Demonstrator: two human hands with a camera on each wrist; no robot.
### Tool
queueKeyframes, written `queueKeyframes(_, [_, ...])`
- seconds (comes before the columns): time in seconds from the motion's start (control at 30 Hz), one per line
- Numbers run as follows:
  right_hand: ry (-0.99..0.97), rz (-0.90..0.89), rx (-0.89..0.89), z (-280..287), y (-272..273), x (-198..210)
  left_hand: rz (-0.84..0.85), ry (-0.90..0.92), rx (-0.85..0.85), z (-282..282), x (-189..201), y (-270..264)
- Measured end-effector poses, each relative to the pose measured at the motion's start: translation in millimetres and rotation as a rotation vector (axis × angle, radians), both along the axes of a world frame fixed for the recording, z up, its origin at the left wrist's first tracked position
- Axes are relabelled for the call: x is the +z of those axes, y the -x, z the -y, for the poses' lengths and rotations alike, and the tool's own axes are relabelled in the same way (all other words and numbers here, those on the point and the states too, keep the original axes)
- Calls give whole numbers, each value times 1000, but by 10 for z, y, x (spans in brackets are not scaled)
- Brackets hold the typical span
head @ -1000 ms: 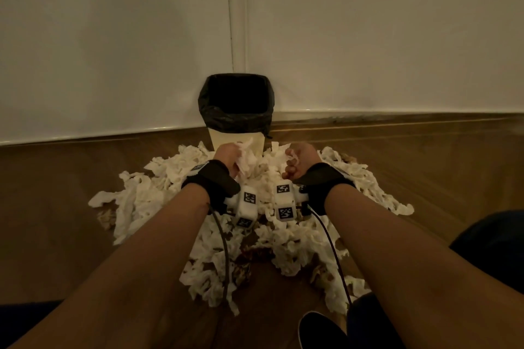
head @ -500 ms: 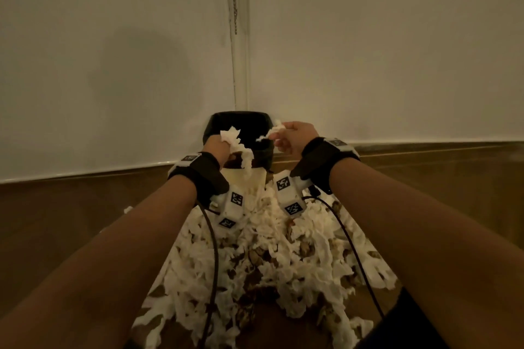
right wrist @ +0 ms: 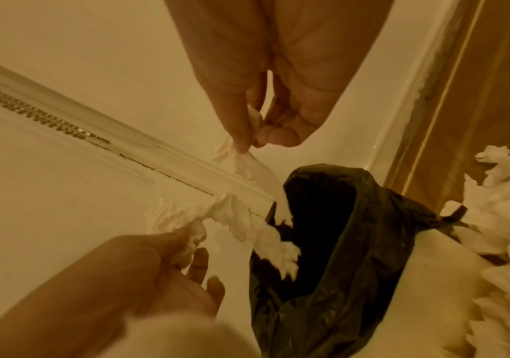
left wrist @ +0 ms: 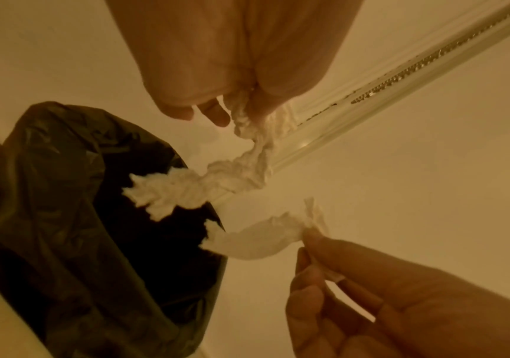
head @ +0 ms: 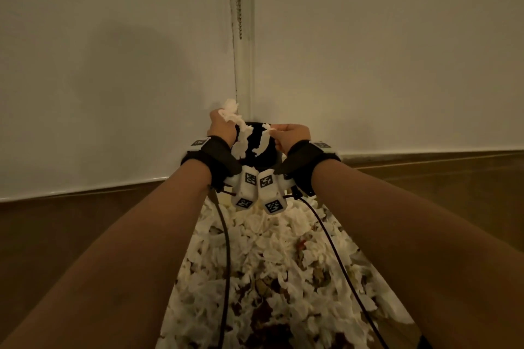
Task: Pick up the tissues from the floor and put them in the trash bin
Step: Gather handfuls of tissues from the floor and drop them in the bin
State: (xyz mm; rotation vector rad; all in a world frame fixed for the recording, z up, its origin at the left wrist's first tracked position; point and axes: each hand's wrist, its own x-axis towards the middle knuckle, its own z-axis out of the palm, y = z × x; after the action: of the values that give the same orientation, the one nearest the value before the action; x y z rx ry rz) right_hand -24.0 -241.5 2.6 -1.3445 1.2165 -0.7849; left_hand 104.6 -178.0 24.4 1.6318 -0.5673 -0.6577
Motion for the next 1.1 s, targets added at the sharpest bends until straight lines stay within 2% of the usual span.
queueKeyframes(0.07, [-16, 10, 9, 50, -36, -57, 93, -2, -84, 43, -61, -51])
queueKeyframes(0.2, [-66, 20, 80, 78, -30, -145, 357, -341, -100, 86, -194, -157])
queueKeyframes(0.3, [-58, -9, 152, 52, -2, -222, 338, -419, -148, 19, -380, -186])
queueKeyframes(0.5, [-84, 35, 162, 72, 66, -202, 363, -369, -304, -159, -552, -260])
queueKeyframes(0.6, [-120, 107, 118, 37, 147, -135, 471, -251, -215, -210, -508, -224])
queueKeyframes(0.67, [-137, 80, 100, 11, 250, -114, 559, -176, -154, -278, -462, -131])
queueKeyframes(0.73, [-119, -24, 98, -17, 407, -148, 626, -177, -182, -347, -460, 11])
queueKeyframes(0.87, [-6, -353, 146, -99, 789, -390, 694, -302, -392, -481, -611, 371])
queueKeyframes(0.97, [36, -660, 254, -193, 1076, -597, 734, -403, -529, -571, -816, 648])
queueKeyframes(1.1, [2, -893, 331, -316, 1456, -898, 737, -516, -633, -695, -1199, 1010])
